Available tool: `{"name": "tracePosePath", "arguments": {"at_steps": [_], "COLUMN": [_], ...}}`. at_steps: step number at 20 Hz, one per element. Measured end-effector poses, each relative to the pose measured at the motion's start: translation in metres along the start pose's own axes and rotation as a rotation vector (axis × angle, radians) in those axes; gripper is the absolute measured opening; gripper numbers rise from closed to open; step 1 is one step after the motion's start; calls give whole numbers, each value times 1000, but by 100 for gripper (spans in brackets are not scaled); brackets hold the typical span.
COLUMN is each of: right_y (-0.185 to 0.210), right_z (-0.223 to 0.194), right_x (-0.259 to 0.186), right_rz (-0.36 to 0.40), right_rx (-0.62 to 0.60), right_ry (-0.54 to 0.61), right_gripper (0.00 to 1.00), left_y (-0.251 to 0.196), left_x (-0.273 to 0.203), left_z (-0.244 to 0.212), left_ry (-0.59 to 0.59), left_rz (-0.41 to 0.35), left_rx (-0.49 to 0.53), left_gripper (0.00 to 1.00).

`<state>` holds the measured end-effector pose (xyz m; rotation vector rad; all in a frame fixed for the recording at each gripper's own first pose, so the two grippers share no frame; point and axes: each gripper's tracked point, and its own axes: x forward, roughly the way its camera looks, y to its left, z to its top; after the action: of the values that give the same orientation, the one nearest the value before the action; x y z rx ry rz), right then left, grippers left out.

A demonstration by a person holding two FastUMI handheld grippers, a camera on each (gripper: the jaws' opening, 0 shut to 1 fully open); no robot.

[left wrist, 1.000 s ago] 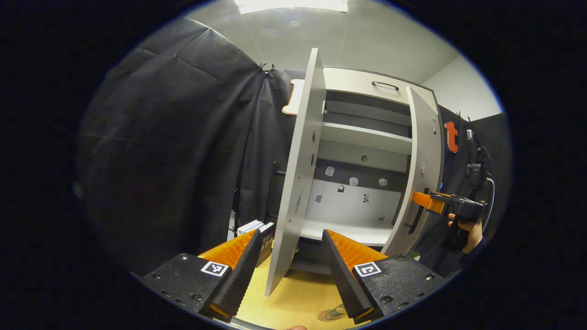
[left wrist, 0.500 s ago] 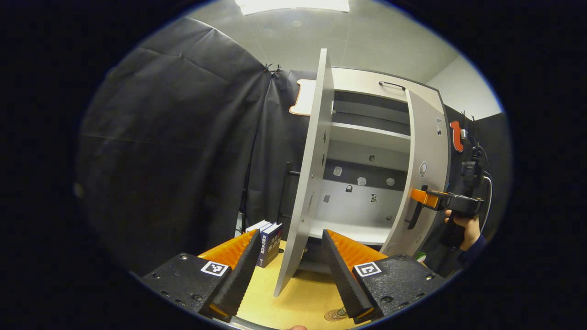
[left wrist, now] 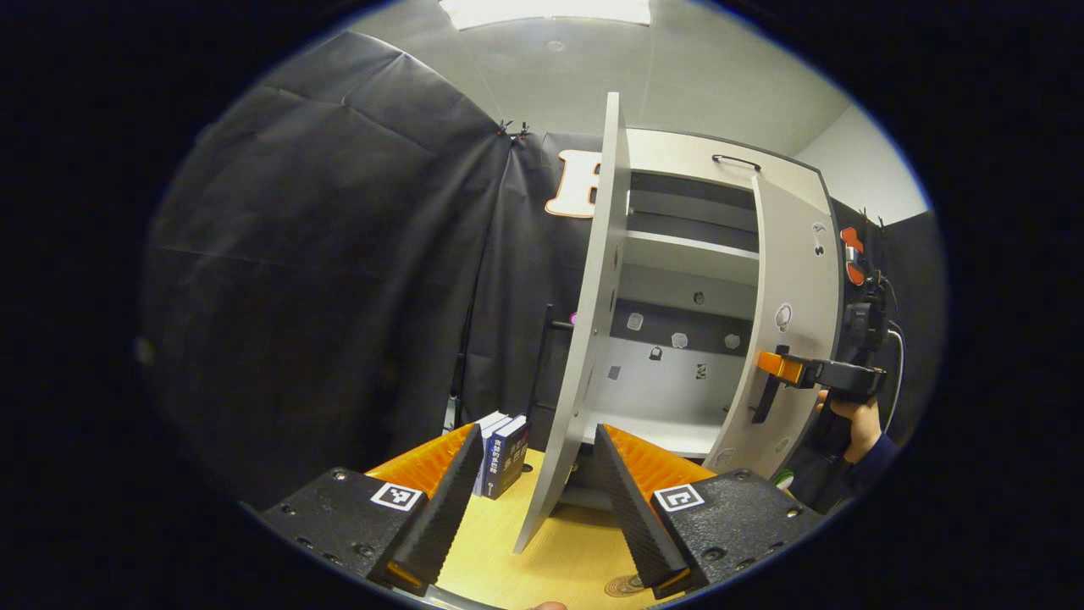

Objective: Grasp the bottle in the cabinet with the left hand and place it on the coaster, then close the right door with the right hand and the left door with the left hand.

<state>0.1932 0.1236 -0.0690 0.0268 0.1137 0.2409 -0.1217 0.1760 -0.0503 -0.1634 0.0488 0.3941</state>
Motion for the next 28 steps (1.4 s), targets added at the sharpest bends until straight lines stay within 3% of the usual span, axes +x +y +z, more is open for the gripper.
{"name": "tracePosePath", "arguments": {"at_steps": [12,14,15,16,20,21,22,24,28], "right_y": [1,1,1,2,2,2,2,2,2], "right_z": [-4,-6,-5,-6,-7,-7,-7,-7,-8], "right_x": [11,11,12,13,14,15,15,14,15], "right_rz": [-80,-89,-94,-100,-111,-112,-112,-114,-120], "right_rx": [-29,-36,-38,-40,-45,-44,-45,-47,-49], "right_ry": [-32,-31,-31,-30,-34,-34,-34,-34,-33], "right_gripper": [96,96,96,97,97,97,98,96,96], "left_y": [12,15,15,15,19,19,20,21,22], "left_x": [9,11,12,12,17,19,20,24,34], "left_z": [-6,-7,-8,-8,-7,-8,-7,-7,-3], "left_ry": [17,21,23,23,22,23,23,22,15], "left_rz": [23,26,26,26,26,26,25,20,6], "left_rx": [8,9,9,8,4,3,0,-8,-17], "left_gripper": [81,85,81,85,85,81,85,80,85]}}
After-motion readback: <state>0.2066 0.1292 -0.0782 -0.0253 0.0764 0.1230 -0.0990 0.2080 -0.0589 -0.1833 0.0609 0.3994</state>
